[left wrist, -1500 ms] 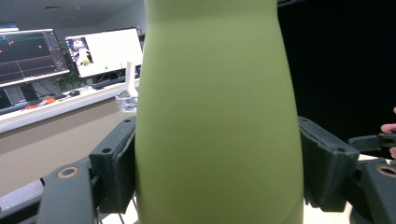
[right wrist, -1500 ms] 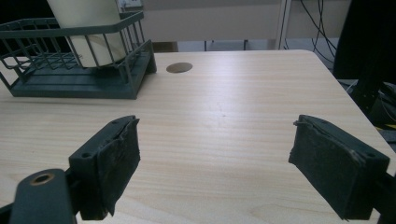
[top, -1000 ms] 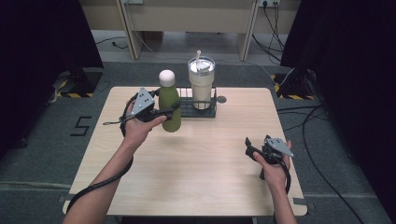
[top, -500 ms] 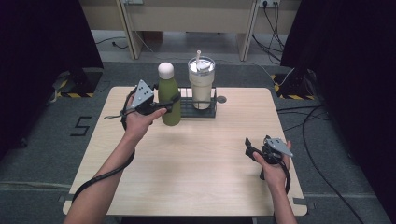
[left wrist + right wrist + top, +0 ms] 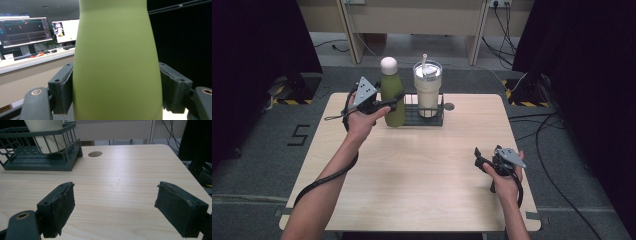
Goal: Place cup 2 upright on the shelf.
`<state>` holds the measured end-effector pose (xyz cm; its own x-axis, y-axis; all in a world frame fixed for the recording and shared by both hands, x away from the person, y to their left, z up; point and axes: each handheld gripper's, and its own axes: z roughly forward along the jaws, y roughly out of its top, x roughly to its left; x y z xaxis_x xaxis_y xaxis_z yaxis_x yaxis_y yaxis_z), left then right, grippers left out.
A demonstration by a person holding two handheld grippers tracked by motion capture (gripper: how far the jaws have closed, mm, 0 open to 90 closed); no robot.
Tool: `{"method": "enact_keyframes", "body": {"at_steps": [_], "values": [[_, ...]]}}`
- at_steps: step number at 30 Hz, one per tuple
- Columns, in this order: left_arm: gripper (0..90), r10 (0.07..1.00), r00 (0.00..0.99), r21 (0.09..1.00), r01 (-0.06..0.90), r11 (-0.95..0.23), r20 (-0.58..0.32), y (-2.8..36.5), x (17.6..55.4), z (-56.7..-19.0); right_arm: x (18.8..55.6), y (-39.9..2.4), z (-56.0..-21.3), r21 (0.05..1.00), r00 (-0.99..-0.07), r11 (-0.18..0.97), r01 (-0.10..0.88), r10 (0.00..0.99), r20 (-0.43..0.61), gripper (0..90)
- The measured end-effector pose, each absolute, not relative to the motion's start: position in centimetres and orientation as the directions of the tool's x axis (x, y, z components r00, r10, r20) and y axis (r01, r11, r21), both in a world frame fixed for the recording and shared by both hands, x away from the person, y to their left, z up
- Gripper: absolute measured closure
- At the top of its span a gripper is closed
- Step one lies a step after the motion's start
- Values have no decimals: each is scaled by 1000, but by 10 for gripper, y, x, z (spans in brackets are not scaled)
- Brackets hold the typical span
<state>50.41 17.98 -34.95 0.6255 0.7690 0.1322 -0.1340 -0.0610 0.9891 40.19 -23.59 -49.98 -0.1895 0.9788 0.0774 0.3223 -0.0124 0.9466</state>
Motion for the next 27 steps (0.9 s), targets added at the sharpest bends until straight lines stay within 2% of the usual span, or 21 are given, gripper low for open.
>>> {"method": "enact_keyframes", "body": {"at_steps": [27], "values": [[244,811,577,993,-115,-32,93,179,546,-341,403,-236,-503,942,-189,-14,334,979,81,152]]}}
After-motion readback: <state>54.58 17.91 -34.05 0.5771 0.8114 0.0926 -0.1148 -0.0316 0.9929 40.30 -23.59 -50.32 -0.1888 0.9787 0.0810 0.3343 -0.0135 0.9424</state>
